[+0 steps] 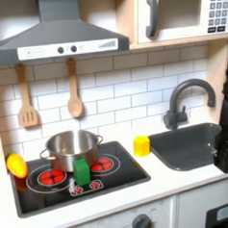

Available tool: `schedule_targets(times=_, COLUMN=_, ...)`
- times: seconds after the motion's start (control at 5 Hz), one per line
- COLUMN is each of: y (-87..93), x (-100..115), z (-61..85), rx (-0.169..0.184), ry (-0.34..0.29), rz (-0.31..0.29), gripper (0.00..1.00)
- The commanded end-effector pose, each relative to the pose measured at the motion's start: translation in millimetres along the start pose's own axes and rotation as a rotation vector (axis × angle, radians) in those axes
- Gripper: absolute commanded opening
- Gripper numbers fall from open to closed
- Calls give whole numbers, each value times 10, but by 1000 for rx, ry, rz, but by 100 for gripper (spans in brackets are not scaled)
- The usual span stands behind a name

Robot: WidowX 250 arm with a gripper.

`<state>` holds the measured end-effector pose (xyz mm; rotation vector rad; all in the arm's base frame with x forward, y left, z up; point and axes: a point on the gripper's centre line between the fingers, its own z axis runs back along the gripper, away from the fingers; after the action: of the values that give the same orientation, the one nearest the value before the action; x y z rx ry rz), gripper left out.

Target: Reach green block

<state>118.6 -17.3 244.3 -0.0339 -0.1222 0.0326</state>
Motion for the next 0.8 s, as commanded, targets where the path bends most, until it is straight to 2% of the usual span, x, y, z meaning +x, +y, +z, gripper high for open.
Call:
schedule_targets(times=0.0, y=0, x=-2, z=-4, rx=0, ry=2, rz=0, gripper=100)
schedule_targets(times=0.2, y=66, x=139, z=-46, rx=14, ry=-7, rz=16, gripper=100)
schedule_targets(times=0.6, y=314, x=354, z=-126, rx=51, ry=-24, rz=-39, gripper=100)
